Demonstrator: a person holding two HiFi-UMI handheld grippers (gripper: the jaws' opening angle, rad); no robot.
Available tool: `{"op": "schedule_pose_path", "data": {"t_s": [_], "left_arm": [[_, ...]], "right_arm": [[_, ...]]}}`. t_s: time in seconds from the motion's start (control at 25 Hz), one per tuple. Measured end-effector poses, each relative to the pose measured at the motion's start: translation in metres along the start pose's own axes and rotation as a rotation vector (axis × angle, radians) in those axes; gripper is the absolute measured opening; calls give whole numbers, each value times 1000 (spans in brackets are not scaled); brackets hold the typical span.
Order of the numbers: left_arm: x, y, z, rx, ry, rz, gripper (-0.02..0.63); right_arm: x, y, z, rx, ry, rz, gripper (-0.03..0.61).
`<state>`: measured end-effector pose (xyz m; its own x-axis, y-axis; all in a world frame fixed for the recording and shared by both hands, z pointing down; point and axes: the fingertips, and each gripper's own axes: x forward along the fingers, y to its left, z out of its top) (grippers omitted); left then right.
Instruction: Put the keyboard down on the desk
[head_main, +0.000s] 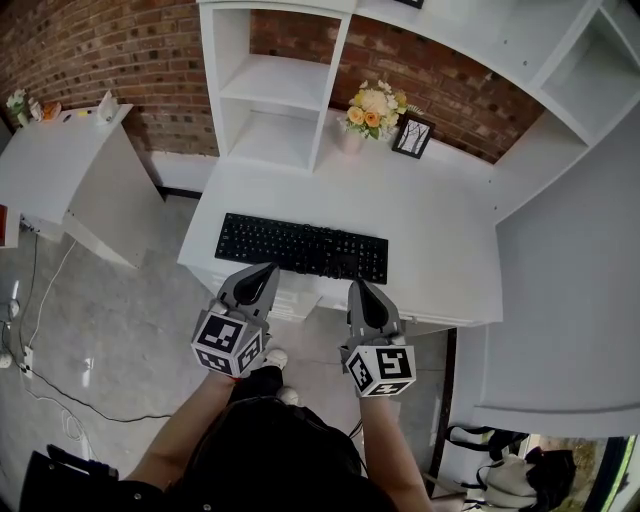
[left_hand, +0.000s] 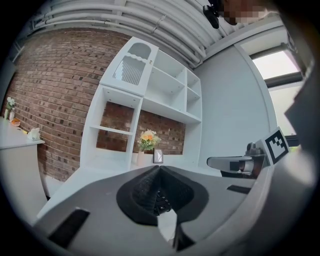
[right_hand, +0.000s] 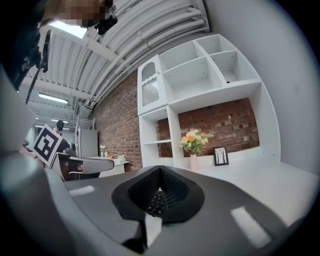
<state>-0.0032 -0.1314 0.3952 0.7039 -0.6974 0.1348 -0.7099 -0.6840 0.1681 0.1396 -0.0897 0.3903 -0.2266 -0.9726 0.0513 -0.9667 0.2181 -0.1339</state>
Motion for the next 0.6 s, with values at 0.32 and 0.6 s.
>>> {"op": "schedule_pose_path", "data": {"t_s": [0.32, 0.6], "left_arm": [[-17, -8, 8, 2, -32, 10, -9], [-31, -21, 8, 13, -37, 8, -9]], "right_arm": [[-15, 9, 11, -26, -28, 9, 2], [-30, 17, 16, -40, -40, 19, 2]]}}
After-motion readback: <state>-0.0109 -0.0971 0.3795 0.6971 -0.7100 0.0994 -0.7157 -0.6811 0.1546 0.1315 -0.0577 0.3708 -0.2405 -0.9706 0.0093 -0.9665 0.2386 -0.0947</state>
